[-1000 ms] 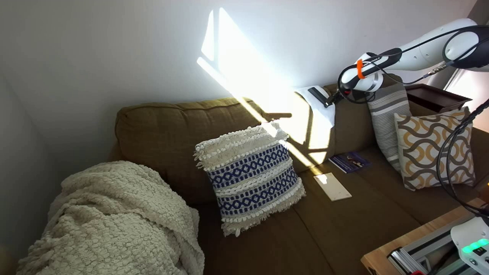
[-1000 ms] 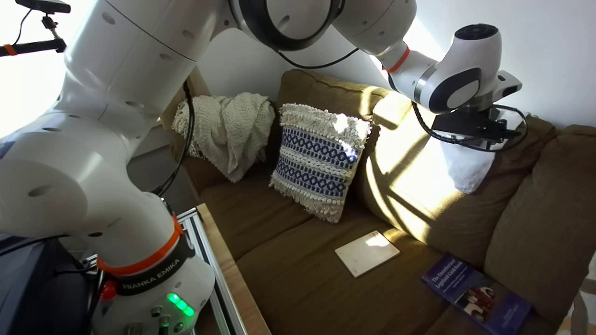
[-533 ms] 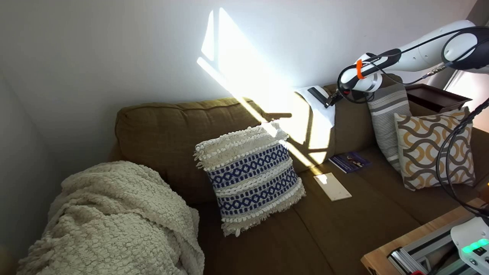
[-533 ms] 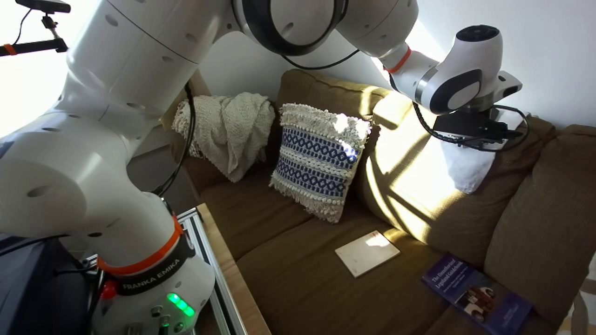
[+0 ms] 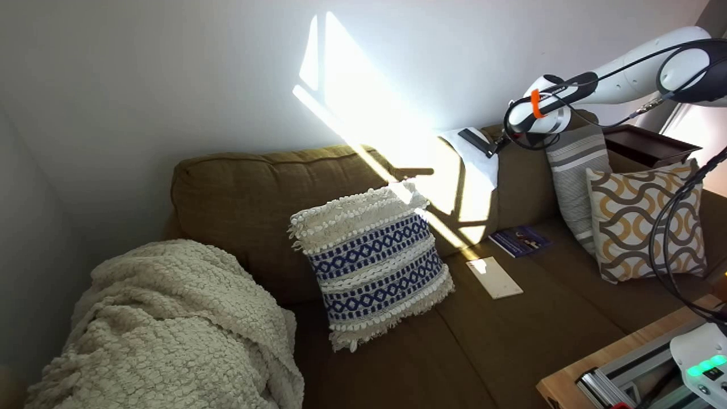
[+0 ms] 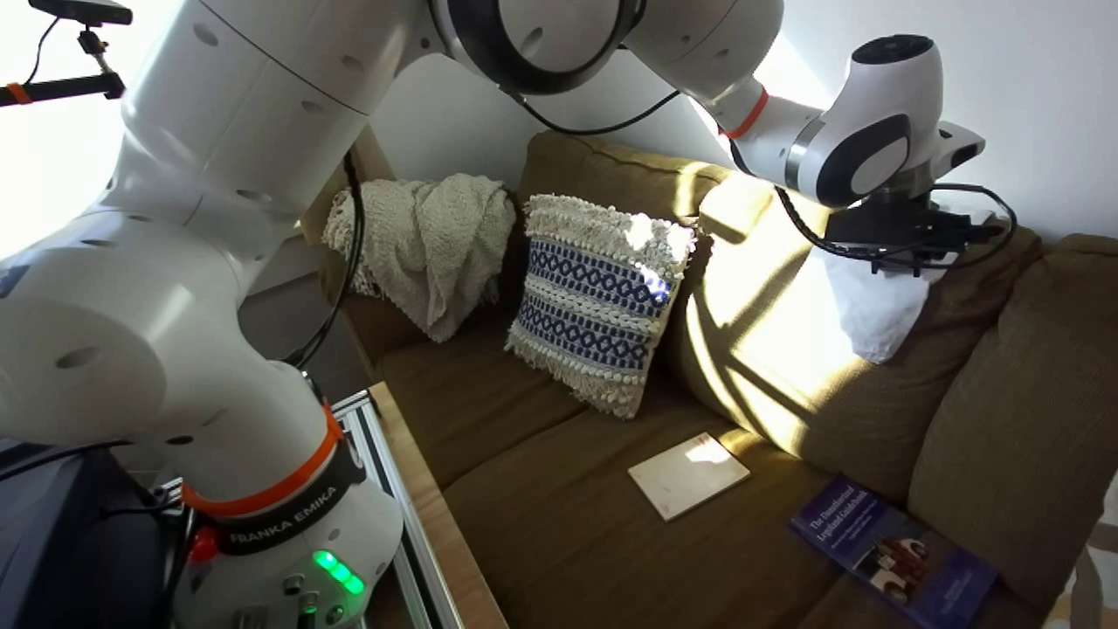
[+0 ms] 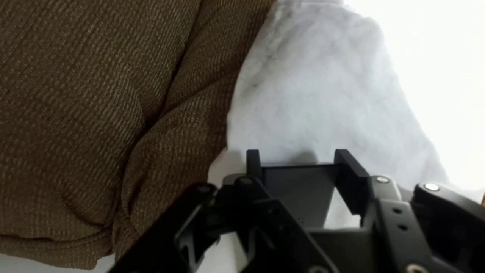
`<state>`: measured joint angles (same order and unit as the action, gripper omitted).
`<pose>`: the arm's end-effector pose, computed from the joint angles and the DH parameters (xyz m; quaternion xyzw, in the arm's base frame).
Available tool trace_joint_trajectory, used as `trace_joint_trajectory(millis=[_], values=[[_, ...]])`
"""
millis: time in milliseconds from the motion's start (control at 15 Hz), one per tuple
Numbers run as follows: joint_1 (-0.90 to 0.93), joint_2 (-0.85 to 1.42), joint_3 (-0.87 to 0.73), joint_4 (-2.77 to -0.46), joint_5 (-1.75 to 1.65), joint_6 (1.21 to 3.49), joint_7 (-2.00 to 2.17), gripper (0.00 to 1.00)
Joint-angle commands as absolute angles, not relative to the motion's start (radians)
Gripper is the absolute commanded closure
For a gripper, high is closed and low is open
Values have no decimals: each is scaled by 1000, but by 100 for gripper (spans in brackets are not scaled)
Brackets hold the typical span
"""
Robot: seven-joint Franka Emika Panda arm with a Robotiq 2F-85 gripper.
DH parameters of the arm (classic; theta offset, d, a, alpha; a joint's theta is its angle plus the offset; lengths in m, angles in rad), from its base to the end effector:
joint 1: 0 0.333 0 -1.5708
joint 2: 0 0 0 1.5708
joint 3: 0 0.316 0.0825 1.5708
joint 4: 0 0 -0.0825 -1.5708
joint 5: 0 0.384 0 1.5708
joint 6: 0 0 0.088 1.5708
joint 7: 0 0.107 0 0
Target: Flip the black remote and place it the right way up on the white pillow case
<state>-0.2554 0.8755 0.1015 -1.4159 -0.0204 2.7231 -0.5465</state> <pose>0.7514 -0.1352 0.2227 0.9606 0.1727 0.2126 0.0478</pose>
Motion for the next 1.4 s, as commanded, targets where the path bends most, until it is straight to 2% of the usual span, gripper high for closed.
trace_joint_trajectory(millis=[0, 400, 733, 1333], values=[[-198, 848, 11, -1408, -123, 2711, -505, 74], [-68, 886, -155, -1332, -318, 2705, -420, 74], [2, 930, -230, -1302, -441, 2721, -374, 74], [154, 976, -438, -1315, -781, 2836, -199, 74]])
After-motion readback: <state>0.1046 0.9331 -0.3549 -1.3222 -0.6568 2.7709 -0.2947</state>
